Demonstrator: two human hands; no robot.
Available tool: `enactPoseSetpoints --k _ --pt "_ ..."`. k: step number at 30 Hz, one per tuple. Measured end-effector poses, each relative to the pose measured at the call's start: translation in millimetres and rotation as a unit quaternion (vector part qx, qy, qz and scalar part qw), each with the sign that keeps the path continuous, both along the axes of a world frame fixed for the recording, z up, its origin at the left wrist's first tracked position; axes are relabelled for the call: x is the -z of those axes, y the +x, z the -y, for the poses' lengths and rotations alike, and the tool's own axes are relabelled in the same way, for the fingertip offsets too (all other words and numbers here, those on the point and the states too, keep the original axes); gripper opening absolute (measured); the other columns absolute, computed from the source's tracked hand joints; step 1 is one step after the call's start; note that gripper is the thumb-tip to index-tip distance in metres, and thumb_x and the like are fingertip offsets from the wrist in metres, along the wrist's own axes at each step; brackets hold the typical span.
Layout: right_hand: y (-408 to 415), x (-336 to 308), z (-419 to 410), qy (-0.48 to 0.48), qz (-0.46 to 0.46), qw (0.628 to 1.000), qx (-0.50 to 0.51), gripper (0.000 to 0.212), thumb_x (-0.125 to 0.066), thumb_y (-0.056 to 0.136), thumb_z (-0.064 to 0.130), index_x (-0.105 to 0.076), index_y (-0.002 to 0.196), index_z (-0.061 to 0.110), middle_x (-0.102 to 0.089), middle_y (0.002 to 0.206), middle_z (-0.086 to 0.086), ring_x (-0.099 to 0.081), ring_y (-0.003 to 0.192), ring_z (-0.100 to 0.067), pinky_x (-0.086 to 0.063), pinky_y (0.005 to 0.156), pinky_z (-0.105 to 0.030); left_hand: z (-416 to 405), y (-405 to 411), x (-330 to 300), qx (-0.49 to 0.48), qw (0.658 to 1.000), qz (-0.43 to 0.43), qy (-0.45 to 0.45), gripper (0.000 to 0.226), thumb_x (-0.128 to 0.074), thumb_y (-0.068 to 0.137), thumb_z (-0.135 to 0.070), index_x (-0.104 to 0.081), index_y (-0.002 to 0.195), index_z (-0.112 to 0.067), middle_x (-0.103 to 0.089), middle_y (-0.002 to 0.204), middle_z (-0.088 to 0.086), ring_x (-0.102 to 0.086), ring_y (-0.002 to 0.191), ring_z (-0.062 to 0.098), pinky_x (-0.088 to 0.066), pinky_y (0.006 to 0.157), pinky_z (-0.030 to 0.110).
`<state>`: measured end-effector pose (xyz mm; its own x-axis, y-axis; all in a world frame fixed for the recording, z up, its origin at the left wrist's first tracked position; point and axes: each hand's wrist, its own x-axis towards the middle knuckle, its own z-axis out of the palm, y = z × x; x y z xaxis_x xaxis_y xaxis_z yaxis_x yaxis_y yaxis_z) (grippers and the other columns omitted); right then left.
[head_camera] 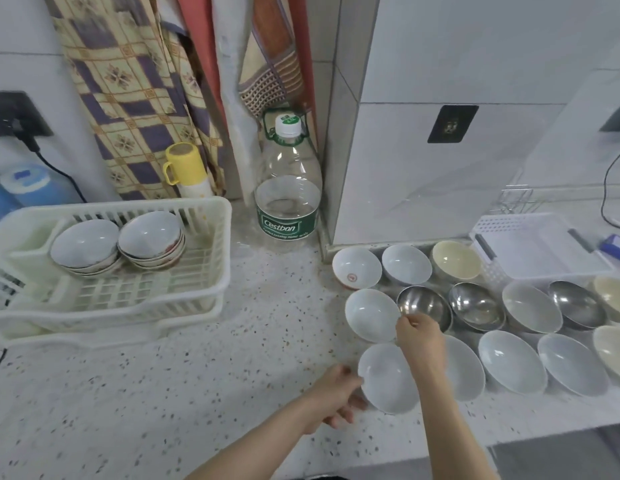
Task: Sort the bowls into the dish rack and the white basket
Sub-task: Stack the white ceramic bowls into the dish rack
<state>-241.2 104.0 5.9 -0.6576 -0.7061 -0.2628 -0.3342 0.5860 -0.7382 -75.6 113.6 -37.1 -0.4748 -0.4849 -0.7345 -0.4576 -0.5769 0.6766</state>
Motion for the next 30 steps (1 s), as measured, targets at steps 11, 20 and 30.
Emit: enactPoseSetpoints --k 11,20,30 --pt "-27 16 -7 0.046 0.010 0.998 -0.030 0.016 -0.047 0.082 0.013 -0.043 0.066 0.014 -0.039 0.063 -0.009 -0.033 0.061 -0.020 -0.026 0.060 -0.035 -4 -18 13 -0.025 0.998 0.009 -0.059 0.036 -0.047 0.089 -0.017 -0.055 0.125 -0.019 -0.073 0.085 0.009 -0.053 0.047 0.009 -0.033 0.041 0.019" --pt "-28 34 -1 0.093 0.043 0.994 -0.044 0.022 -0.048 0.085 0.017 -0.045 0.064 0.011 -0.045 0.059 -0.006 -0.037 0.057 -0.023 -0.030 0.056 -0.031 11 20 3 -0.107 0.993 0.012 -0.055 0.022 -0.049 0.081 -0.012 -0.064 0.097 -0.016 -0.075 0.070 0.011 -0.042 0.039 0.011 -0.024 0.039 0.018" --pt "-2 48 9 0.080 0.217 0.973 0.000 0.028 -0.044 0.093 0.017 -0.054 0.115 0.003 -0.066 0.109 -0.024 -0.043 0.062 -0.019 -0.033 0.051 -0.029 21 64 1 -0.234 0.970 -0.042 -0.052 0.028 -0.049 0.089 -0.010 -0.059 0.114 -0.013 -0.075 0.085 0.023 -0.039 0.041 0.012 -0.025 0.039 0.020"
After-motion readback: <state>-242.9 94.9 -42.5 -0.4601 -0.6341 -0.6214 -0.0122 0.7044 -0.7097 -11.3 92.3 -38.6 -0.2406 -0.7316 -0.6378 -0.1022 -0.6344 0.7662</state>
